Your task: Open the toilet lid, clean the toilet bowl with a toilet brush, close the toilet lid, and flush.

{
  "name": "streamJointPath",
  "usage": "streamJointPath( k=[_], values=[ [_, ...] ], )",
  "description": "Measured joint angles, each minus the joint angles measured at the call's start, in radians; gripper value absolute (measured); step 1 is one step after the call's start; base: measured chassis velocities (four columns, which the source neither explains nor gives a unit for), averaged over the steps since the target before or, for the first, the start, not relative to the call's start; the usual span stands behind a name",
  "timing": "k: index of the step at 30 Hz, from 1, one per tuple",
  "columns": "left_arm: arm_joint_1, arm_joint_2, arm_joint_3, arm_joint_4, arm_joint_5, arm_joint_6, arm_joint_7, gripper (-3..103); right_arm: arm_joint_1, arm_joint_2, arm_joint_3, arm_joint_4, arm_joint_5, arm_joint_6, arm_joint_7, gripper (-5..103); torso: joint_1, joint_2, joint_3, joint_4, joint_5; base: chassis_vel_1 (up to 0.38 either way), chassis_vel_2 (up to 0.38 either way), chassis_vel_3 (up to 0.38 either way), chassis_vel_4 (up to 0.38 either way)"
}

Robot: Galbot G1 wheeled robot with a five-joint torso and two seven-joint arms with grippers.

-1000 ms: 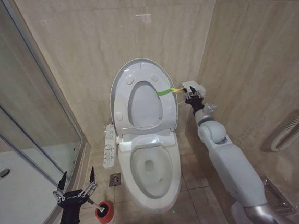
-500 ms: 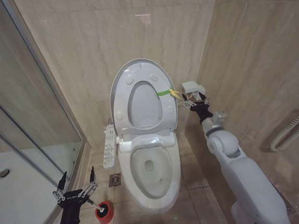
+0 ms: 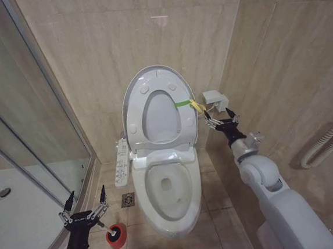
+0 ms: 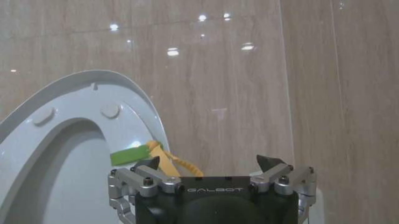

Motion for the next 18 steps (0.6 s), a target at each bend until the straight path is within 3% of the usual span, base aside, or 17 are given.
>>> streamJointPath(
  k=[10,18],
  values=[
    [0.000,0.000,0.000,0.000,0.000,0.000,0.000,100,-0.111,-0.020,0.014,0.094,-0.001,-0.006,0.010,100,0.000,0.000,0.000,-0.0001,0.0001,0.000,0.000,0.000,0.000],
    [0.000,0.000,0.000,0.000,0.000,0.000,0.000,100,-0.257,0.031,0.040,0.186,-0.014,-0.014,0.026,100,0.000,0.000,0.000,0.0000,0.0000,0.000,0.000,0.000,0.000]
  ],
)
